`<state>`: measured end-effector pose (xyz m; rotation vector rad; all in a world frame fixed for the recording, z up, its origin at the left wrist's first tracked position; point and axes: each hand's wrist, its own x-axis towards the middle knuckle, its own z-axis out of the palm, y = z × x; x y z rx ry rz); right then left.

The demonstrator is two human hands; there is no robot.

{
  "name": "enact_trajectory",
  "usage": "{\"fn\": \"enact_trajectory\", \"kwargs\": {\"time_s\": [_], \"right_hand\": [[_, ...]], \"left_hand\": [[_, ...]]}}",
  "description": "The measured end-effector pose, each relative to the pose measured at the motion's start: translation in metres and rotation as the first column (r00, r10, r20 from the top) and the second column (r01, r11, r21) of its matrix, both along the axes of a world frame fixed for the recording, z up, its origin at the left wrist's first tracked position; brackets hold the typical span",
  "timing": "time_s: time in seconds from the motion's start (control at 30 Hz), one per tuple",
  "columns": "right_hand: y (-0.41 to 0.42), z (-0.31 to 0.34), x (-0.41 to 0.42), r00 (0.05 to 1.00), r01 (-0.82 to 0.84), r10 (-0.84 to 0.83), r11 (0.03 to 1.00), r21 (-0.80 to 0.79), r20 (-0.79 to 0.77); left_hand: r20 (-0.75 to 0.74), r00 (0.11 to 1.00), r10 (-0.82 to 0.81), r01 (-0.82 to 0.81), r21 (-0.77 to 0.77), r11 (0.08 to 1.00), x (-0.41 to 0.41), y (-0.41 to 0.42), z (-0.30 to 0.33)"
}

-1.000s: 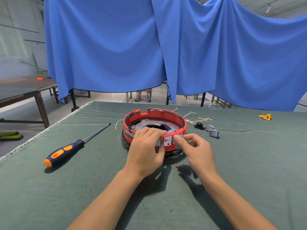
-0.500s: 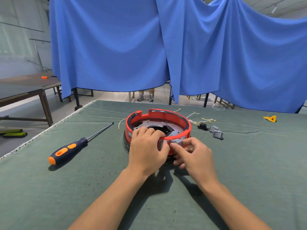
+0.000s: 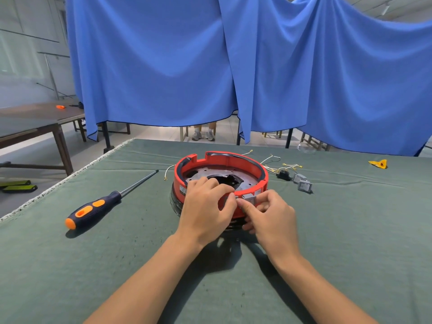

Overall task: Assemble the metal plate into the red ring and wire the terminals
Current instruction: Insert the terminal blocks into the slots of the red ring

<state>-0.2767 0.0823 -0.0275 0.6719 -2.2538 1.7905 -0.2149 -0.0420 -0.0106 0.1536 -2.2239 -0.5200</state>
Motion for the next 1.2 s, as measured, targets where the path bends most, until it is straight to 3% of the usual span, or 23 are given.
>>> {"fn": "enact_trajectory", "kwargs": {"time_s": [0.1, 0.17, 0.27, 0.43, 0.63, 0.8, 0.97, 1.2], "right_hand": [[0.001, 0.001, -0.002, 0.998, -0.033, 0.036, 0.998, 0.062, -0.052], [0.004, 0.002, -0.005, 0.989, -0.146, 0.146, 0.989, 0.031, -0.013], [0.008, 0.005, -0.009, 0.967, -0.254, 0.254, 0.967, 0.019, 0.02], [0.014, 0.008, -0.019, 0.978, -0.03, 0.066, 0.984, 0.178, -0.2], [0.018, 0.008, -0.027, 0.97, -0.136, 0.188, 0.945, 0.297, -0.154], [0.017, 0.013, -0.031, 0.952, -0.227, 0.279, 0.919, 0.323, -0.124], [0.011, 0.016, -0.035, 0.946, -0.271, 0.303, 0.934, 0.234, -0.114], [0.004, 0.017, -0.038, 0.953, -0.188, 0.238, 0.95, 0.249, -0.187]], "left_hand": [[-0.038, 0.999, -0.036, 0.038, 0.071, 0.997, 0.001, 0.0, 0.001], [-0.055, 0.998, -0.033, 0.039, 0.103, 0.994, 0.002, -0.004, 0.001], [-0.05, 0.999, -0.015, 0.018, 0.058, 0.998, 0.004, -0.008, 0.0], [-0.018, 0.999, 0.039, -0.04, -0.088, 0.995, 0.004, -0.004, -0.002], [0.013, 1.0, 0.004, -0.003, -0.116, 0.993, 0.002, -0.003, -0.002], [0.007, 0.999, -0.033, 0.033, -0.077, 0.996, 0.0, -0.007, -0.001], [0.0, 0.995, -0.101, 0.101, 0.012, 0.995, 0.001, -0.013, 0.003], [-0.038, 0.982, -0.186, 0.19, 0.148, 0.97, 0.004, -0.022, 0.006]]}}
